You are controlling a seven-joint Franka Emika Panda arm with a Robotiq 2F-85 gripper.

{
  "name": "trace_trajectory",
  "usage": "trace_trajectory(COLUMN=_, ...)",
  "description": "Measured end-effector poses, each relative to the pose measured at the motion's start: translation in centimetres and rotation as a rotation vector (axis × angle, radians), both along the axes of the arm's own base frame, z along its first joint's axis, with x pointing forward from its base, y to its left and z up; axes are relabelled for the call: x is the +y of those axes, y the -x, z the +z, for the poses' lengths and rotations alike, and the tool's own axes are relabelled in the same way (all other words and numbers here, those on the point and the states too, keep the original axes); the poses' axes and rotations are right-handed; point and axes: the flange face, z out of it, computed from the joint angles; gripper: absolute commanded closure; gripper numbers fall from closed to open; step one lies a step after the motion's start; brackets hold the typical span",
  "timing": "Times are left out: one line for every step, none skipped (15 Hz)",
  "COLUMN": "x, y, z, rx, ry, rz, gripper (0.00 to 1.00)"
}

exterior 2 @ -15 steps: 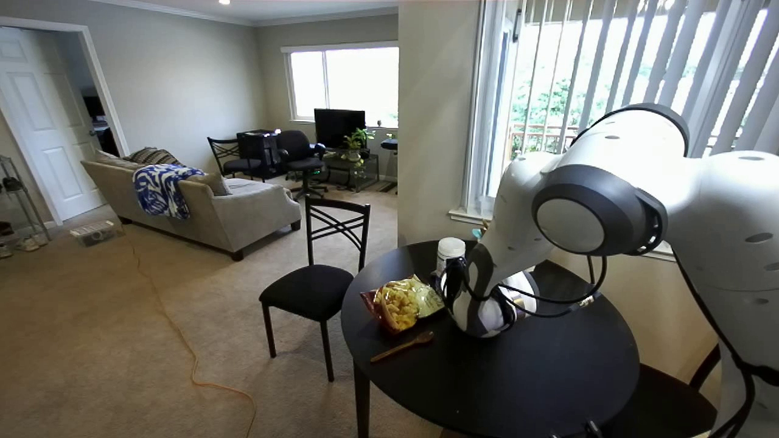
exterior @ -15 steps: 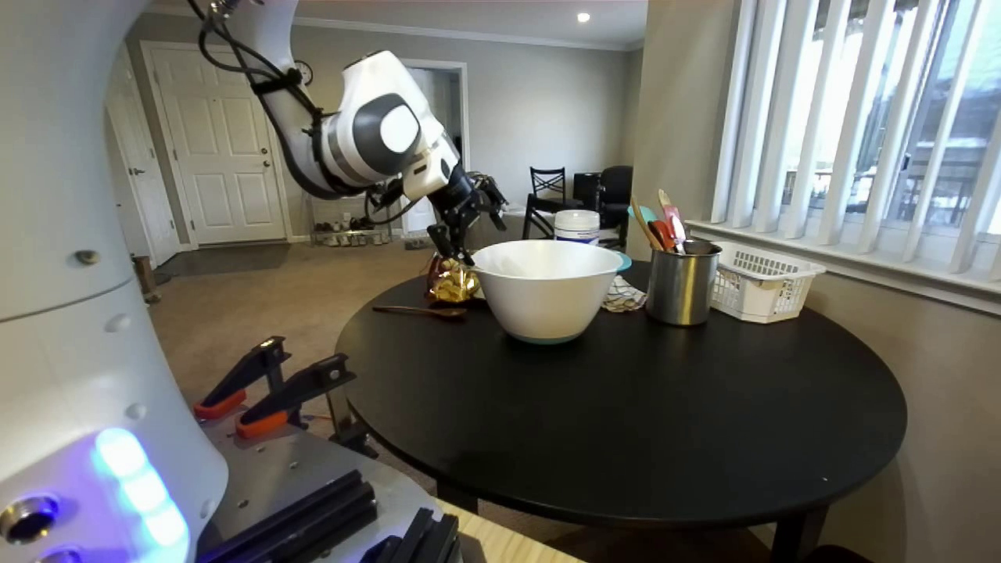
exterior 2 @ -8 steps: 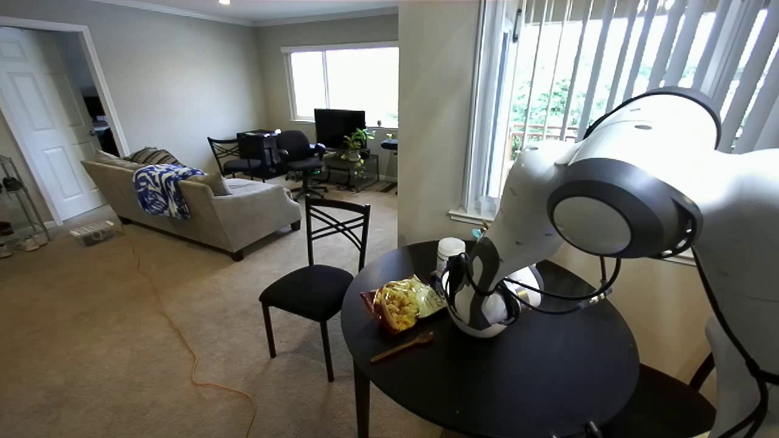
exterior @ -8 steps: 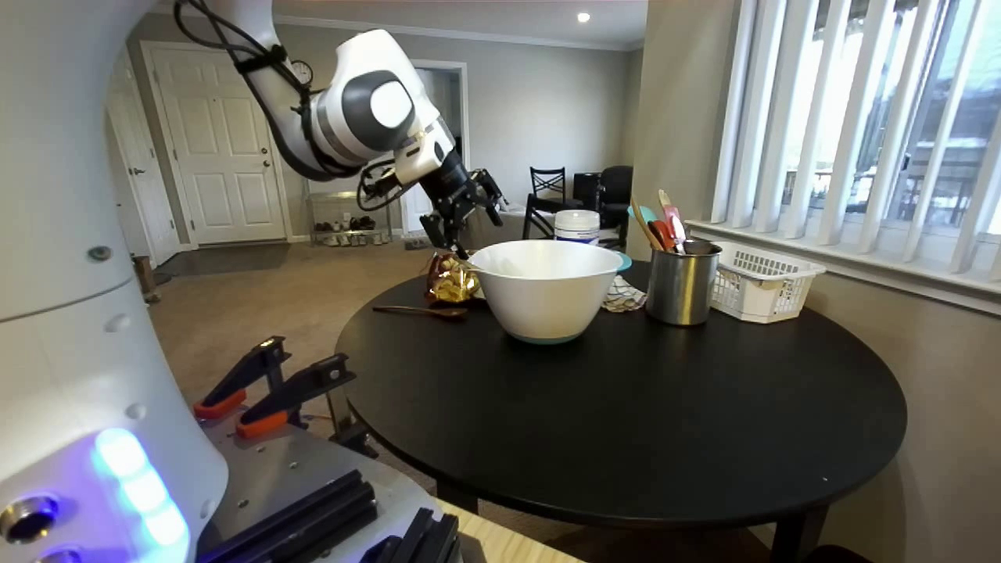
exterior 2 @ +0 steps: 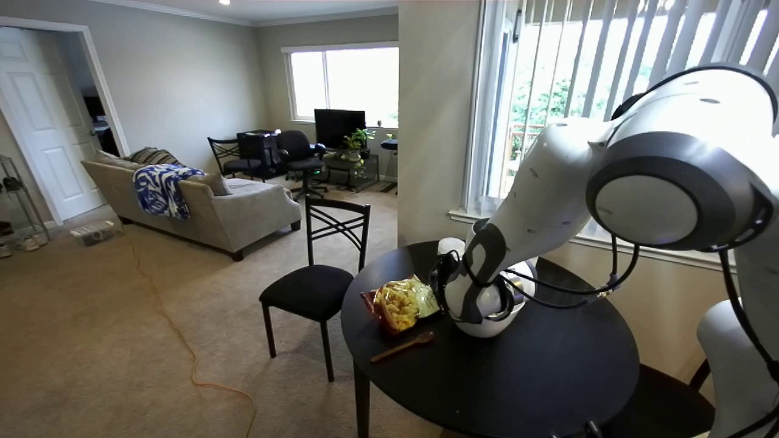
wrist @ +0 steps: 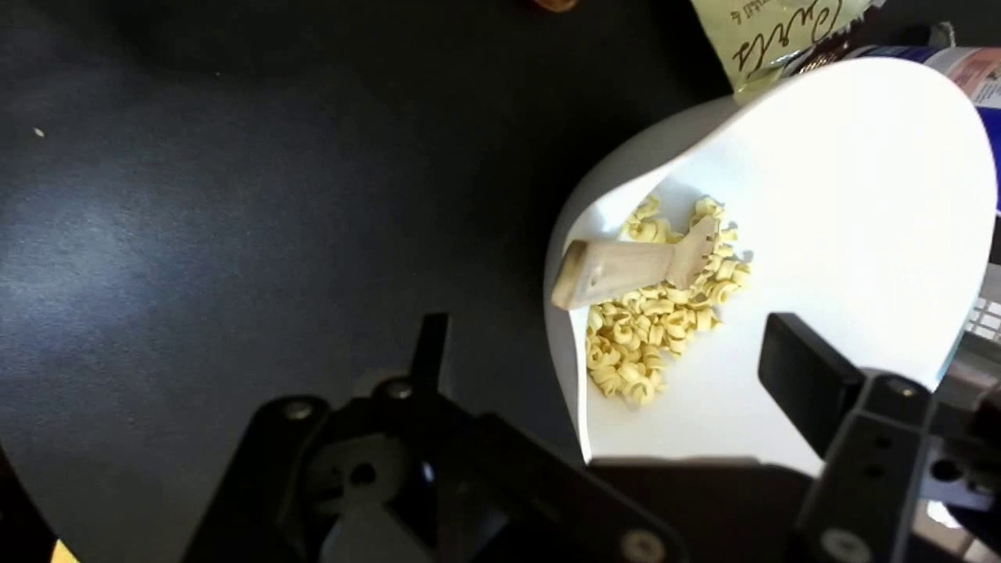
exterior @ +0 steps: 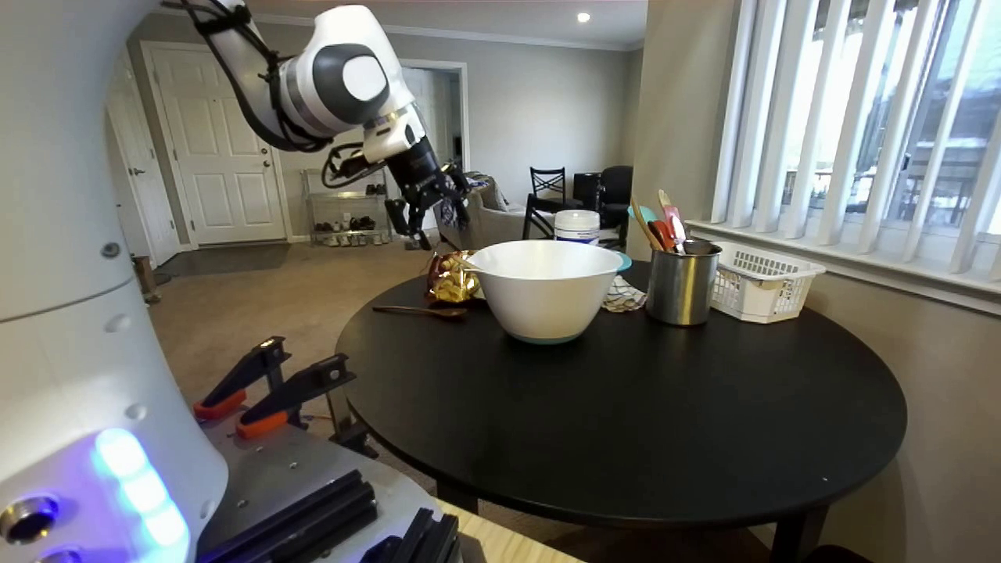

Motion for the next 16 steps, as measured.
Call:
trace_trajectory(x=0.2, y=0.1, z=0.1, rx=0.003, ry=-0.005, rz=-0.003, gripper=0.0)
trace_trajectory(x=0.3, y=0.1, z=0.1, rx=0.004, ry=-0.01, rz=-0.01, gripper=0.0)
trace_trajectory(x=0.3, y=0.1, z=0.1, rx=0.005, ry=-0.014, rz=-0.021, gripper=0.0)
trace_trajectory(x=0.3, y=0.1, z=0.0, rx=0.006, ry=-0.019, rz=-0.035, gripper=0.0)
trace_trajectory(x=0.2, y=0.1, z=0.0, rx=0.007, ry=-0.027, rz=-0.054, gripper=0.0)
trace_trajectory(x=0.1, y=0.1, z=-0.1, rx=0.009, ry=-0.035, rz=-0.074, gripper=0.0)
trace_trajectory(x=0.1, y=0.1, z=-0.1, rx=0.009, ry=-0.043, rz=-0.095, gripper=0.0)
trace_trajectory(x=0.1, y=0.0, z=-0.2, rx=0.006, ry=-0.053, rz=-0.119, gripper=0.0)
trace_trajectory(x=0.1, y=0.0, z=-0.3, rx=0.001, ry=-0.064, rz=-0.144, gripper=0.0)
trace_trajectory(x=0.2, y=-0.2, z=-0.4, rx=-0.004, ry=-0.074, rz=-0.167, gripper=0.0)
trace_trajectory(x=0.3, y=-0.3, z=-0.5, rx=-0.009, ry=-0.083, rz=-0.188, gripper=0.0)
trace_trajectory(x=0.4, y=-0.5, z=-0.7, rx=-0.013, ry=-0.091, rz=-0.206, gripper=0.0)
trace_trajectory(x=0.5, y=-0.8, z=-1.0, rx=-0.016, ry=-0.098, rz=-0.223, gripper=0.0)
trace_trajectory(x=0.6, y=-1.1, z=-1.5, rx=-0.016, ry=-0.105, rz=-0.24, gripper=0.0)
trace_trajectory(x=0.6, y=-1.5, z=-2.0, rx=-0.015, ry=-0.11, rz=-0.257, gripper=0.0)
trace_trajectory(x=0.5, y=-1.8, z=-2.5, rx=-0.012, ry=-0.112, rz=-0.27, gripper=0.0)
